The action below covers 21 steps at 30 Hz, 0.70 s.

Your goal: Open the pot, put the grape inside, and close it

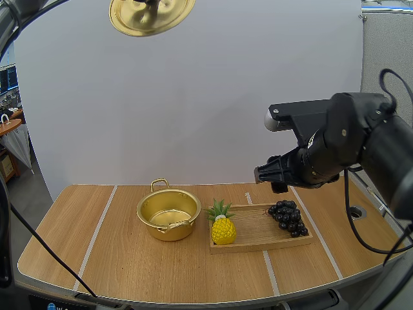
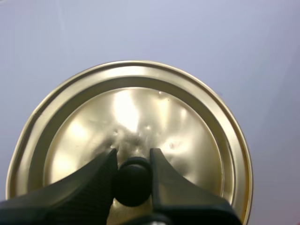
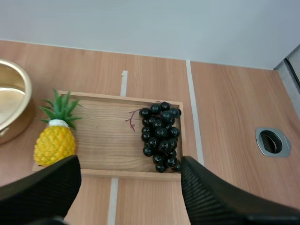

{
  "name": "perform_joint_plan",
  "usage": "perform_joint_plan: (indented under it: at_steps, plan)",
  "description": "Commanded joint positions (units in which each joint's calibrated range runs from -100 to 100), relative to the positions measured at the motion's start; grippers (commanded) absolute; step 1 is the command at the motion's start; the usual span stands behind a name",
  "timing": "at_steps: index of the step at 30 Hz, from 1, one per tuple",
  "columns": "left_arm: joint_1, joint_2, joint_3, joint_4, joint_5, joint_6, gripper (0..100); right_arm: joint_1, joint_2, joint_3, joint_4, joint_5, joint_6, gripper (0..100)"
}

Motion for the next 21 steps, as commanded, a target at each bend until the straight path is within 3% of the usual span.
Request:
perform_joint_plan:
  at_steps: [1,6,10,13,21]
  plan:
    - [-0.11,-0.4,-0.5,-0.3,-12.8,-0.8,0,-0.2,6.6,-0.5,-4.6,-4.5,3.6,100]
    - [-0.11,-0.4,-0.5,-0.3,-16.0,-0.8,0,-0.6,13.2,-1.1,-5.3,-10.1,3.9,100]
    - [-0.11,-0.4,-0.5,-0.3,-16.0,-0.8,0,-3.3,18.3,-1.1,-5.5,-15.6,3.6,100]
    - [-0.11,-0.4,-0.5,-0.3,-16.0,-0.8,0,-7.1,23.4,-1.1,-2.7,-21.9,-1.1,100]
    - [-0.11,-0.4,-0.5,-0.3,-15.7,-0.8,0,-13.8,31.5,-1.1,13.1,-25.8,-20.0,100]
